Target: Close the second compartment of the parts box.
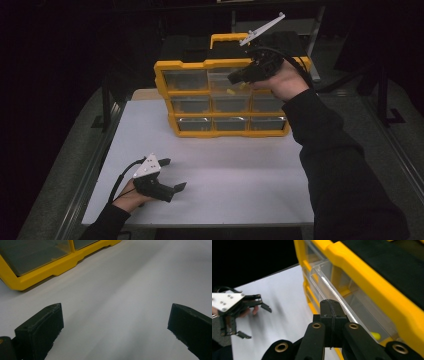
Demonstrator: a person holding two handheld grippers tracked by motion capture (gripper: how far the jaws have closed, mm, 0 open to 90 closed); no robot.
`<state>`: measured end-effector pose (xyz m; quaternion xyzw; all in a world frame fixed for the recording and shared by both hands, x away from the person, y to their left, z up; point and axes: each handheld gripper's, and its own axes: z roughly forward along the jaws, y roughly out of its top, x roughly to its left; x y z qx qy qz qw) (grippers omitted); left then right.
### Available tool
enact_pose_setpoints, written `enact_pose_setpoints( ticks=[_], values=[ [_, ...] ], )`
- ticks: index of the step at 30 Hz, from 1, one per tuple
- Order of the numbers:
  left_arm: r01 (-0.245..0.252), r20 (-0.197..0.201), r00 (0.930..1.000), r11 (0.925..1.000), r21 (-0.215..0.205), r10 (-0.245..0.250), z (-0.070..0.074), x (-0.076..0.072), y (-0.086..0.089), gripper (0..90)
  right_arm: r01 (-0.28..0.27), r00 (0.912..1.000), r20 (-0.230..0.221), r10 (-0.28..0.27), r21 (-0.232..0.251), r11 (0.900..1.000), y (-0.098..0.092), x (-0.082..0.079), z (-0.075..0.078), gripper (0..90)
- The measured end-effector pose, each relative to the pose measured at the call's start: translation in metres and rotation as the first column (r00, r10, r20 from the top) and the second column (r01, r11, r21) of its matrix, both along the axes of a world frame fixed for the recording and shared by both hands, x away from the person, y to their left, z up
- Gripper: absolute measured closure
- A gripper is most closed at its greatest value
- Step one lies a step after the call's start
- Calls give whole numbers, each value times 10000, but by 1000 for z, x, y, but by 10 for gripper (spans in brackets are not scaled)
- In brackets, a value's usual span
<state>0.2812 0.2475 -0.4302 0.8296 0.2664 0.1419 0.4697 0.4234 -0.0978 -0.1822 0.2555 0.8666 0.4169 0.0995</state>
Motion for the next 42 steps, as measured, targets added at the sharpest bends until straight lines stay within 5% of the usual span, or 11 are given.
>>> enact_pose_setpoints(
  ticks=[11, 19, 29, 42],
  values=[
    [-1, 32, 10000, 10000, 31, 1, 0, 0, 0, 0, 601, 9976, 359, -591, -288, 9978, 2, 8, -5, 887],
    [17, 22, 10000, 10000, 21, -17, 0, -1, 0, 0, 387, 9991, 170, -385, -103, 9992, -1, -1, -12, 881],
    [40, 3, 10000, 10000, 45, -40, 0, 0, 0, 0, 354, 9993, -76, -354, 22, 9994, -14, -19, -32, 706],
    [48, -26, 10000, 9999, 95, -48, -1, 0, -1, 0, 1043, 9945, 20, -1045, 420, 9937, -37, -41, -86, 424]
  ],
)
